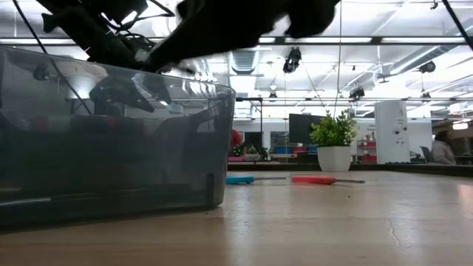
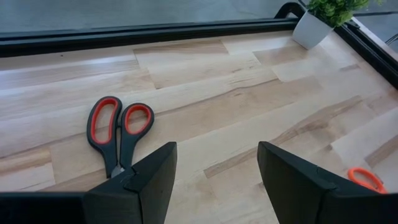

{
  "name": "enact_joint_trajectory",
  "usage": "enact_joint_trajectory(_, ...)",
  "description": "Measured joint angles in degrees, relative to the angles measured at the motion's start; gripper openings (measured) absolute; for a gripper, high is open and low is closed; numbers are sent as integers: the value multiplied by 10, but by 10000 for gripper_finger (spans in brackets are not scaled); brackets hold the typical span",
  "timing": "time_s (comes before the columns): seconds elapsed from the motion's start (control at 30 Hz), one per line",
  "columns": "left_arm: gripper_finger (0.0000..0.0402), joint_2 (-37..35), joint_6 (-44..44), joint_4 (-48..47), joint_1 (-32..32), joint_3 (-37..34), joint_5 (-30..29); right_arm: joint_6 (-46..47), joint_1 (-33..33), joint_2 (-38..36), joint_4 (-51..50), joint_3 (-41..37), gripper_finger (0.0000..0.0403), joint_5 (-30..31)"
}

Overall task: Pick & Place Paint Supplies
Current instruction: Put the silver paint brush into the black transparent bin

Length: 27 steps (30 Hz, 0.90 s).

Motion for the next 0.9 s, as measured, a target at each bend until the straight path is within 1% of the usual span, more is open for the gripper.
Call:
enact_joint_trajectory(0.17, 232, 0, 0, 0, 0, 0, 0, 2, -7, 43, -8, 30, 9, -21)
enact_joint_trajectory(0.33, 232, 0, 0, 0, 0, 0, 0, 26, -21, 48, -17, 34, 9, -38)
enact_joint_trajectory(0.43, 232, 0, 0, 0, 0, 0, 0, 48, -28, 47, -23, 34, 9, -65)
enact_joint_trajectory(0.9, 232, 0, 0, 0, 0, 0, 0, 63, -29, 47, -18, 27, 9, -62)
